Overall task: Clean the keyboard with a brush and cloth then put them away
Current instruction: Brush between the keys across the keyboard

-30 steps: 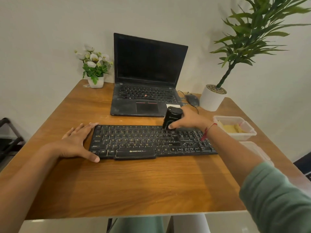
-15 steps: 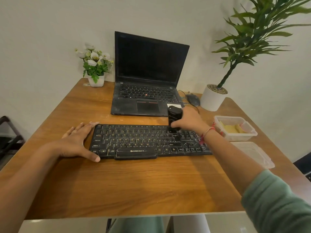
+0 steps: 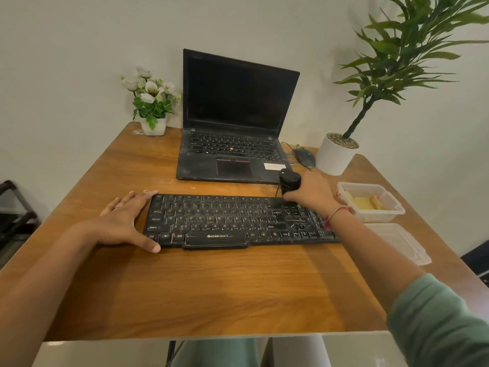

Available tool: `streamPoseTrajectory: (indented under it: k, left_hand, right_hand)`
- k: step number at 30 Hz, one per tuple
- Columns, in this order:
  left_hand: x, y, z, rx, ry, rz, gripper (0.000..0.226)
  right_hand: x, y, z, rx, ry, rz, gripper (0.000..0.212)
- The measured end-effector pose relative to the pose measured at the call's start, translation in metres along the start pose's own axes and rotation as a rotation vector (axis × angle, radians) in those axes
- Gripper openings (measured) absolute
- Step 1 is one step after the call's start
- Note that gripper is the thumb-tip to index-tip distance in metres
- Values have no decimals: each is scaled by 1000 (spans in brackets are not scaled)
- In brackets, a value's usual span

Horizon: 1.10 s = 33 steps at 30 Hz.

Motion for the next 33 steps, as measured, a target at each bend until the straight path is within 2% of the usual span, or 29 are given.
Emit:
streamPoseTrajectory:
  k: [2,3,4,5,8,10,14,17,19,20,23,25,29,31,33]
  left_hand:
    - [-1,0,0,-3,-5,7,147]
    - [-1,0,0,-1,-4,11,147]
    - [-1,0,1,3,-1,13,148]
    - [-1,-1,1,6,2,15,148]
    - [-3,0,1,3,4,12,149]
    - [-2,1,1,-1,7,8,148]
    - [-3,0,1,-3,5,20,148]
    - [-2,1,1,-12,-4,22,146]
    - [-2,1,1,-11,-5,20,145]
    - [-2,1,1,-8,-3,20,145]
    - [-3,0,1,-1,-1,16,146]
    - [-3,0,1,9,3,9,148]
    - [-3,0,1,6,1,6,146]
    - [-2,0,1,3,-1,7,145]
    - [-3,0,0,0,-4,8,145]
  right_hand:
    - [-5,14,0,-87,66,411,37]
    - [-4,17,-2,-98,105,540,40]
    - [0,15,-3,-87,125,565,40]
    - [7,10,-2,-62,115,496,38]
    - [34,-22,-3,96,100,39,23]
    - [44,-31,-8,164,112,-68,25]
    - [14,-9,-11,120,24,47,26]
    - [-9,14,-11,42,36,425,27]
    - [-8,18,-10,30,76,548,31]
    - [-5,14,-9,35,83,520,30]
    - [2,-9,-14,107,72,157,27]
    - [-17,-7,-25,107,16,62,31]
    - [-76,18,-50,99,-209,75,35]
    - [-81,20,-52,76,-226,152,35]
    - [-67,17,-45,53,-168,206,26]
Point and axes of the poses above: each hand's wrist, its own z-axis towards the middle knuckle, its own y-axis out of the palm, x = y × z, the point moved 9 cm from there along z, towards the middle knuckle, and after that the axes turned 6 degrees about -y, right-handed, at the moved point
